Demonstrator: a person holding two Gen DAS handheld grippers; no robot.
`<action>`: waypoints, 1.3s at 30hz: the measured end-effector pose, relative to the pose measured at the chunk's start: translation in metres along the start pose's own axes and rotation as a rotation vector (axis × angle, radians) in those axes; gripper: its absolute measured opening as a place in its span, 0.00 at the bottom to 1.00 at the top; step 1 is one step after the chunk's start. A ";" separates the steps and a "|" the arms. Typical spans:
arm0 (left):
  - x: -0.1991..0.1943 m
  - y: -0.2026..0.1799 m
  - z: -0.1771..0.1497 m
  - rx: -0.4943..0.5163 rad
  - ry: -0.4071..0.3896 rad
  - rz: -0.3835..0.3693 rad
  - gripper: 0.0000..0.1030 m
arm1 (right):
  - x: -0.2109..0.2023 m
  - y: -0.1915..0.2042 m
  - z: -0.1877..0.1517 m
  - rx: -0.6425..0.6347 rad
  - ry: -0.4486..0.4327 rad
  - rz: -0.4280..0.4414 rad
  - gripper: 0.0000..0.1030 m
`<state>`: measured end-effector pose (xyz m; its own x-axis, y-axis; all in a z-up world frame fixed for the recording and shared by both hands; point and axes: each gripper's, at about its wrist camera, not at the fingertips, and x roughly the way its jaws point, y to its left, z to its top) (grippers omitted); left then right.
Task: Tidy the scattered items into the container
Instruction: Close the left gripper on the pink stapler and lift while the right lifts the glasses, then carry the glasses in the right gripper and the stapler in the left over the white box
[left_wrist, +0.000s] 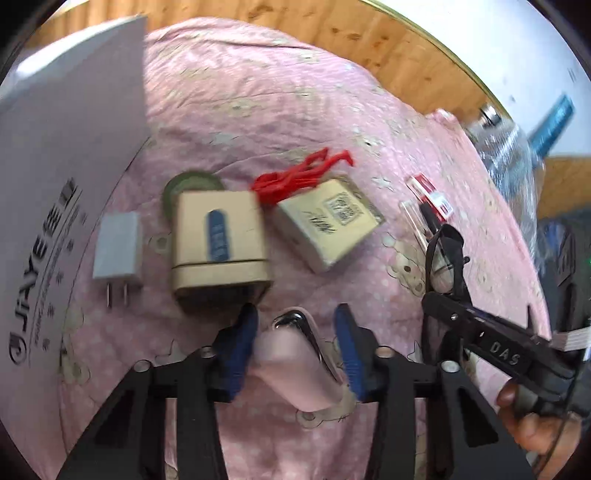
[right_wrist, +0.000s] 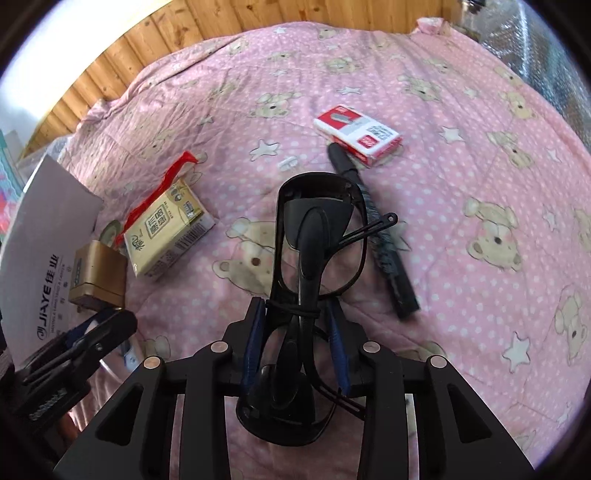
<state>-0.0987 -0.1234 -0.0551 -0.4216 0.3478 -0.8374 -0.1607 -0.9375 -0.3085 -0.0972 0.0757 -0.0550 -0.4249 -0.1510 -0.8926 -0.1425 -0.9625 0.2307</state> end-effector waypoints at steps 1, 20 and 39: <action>-0.002 -0.005 0.000 0.015 -0.012 -0.029 0.39 | -0.001 -0.004 -0.001 0.013 0.001 0.003 0.33; 0.001 -0.010 -0.010 0.024 -0.017 -0.035 0.26 | -0.012 -0.016 -0.003 0.054 -0.043 0.089 0.15; -0.028 0.000 -0.008 0.023 0.066 0.098 0.26 | -0.032 0.035 -0.008 -0.079 -0.052 0.085 0.15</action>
<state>-0.0802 -0.1330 -0.0356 -0.3767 0.2529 -0.8912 -0.1423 -0.9664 -0.2141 -0.0815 0.0450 -0.0210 -0.4781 -0.2228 -0.8496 -0.0337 -0.9619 0.2713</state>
